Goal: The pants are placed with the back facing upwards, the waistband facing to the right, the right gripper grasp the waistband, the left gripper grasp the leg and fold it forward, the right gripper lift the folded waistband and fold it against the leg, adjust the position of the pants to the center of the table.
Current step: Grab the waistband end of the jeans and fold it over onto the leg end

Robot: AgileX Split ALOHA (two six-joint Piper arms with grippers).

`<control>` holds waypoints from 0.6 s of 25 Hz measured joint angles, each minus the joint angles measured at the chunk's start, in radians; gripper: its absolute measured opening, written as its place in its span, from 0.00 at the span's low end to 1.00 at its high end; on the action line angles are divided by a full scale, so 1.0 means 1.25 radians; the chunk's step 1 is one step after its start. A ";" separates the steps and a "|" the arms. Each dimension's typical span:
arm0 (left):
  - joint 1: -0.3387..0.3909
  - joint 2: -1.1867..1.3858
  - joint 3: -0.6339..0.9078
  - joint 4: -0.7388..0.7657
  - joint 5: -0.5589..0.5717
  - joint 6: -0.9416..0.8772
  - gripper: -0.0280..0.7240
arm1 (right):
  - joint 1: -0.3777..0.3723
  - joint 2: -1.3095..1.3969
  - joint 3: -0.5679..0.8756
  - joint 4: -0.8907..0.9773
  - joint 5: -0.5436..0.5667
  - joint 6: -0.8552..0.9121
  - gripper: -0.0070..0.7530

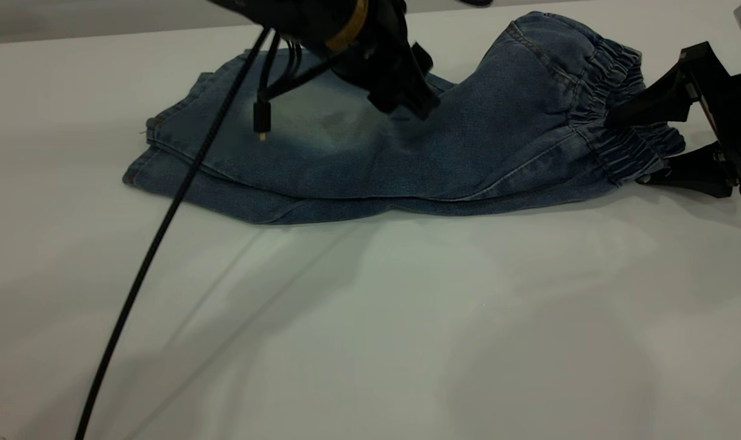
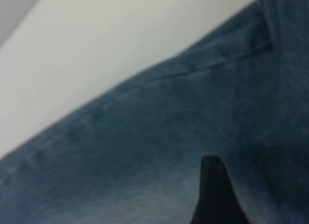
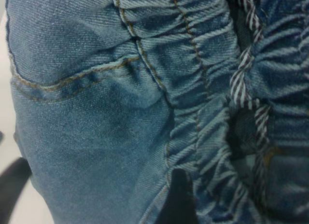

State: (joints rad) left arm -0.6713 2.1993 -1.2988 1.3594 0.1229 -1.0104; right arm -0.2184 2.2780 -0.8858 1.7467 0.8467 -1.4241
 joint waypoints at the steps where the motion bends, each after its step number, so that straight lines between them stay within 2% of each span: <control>1: -0.003 0.008 0.000 0.000 -0.011 0.000 0.58 | 0.000 0.005 0.000 0.002 0.005 0.000 0.71; 5: -0.019 0.055 0.000 0.000 -0.038 0.000 0.57 | 0.000 0.028 -0.008 0.000 0.039 0.000 0.60; 10: -0.033 0.098 -0.001 0.000 -0.058 0.000 0.52 | 0.000 0.035 -0.016 -0.012 0.057 0.000 0.35; 13: -0.033 0.103 -0.001 0.000 -0.057 0.000 0.51 | 0.000 0.035 -0.036 -0.006 0.130 -0.001 0.15; 15: -0.033 0.104 -0.001 0.000 -0.054 0.000 0.51 | 0.000 0.035 -0.048 -0.006 0.182 -0.001 0.13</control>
State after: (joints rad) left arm -0.7120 2.3288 -1.3005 1.3594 0.0551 -1.0110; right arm -0.2184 2.3213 -0.9464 1.7397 1.0748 -1.4251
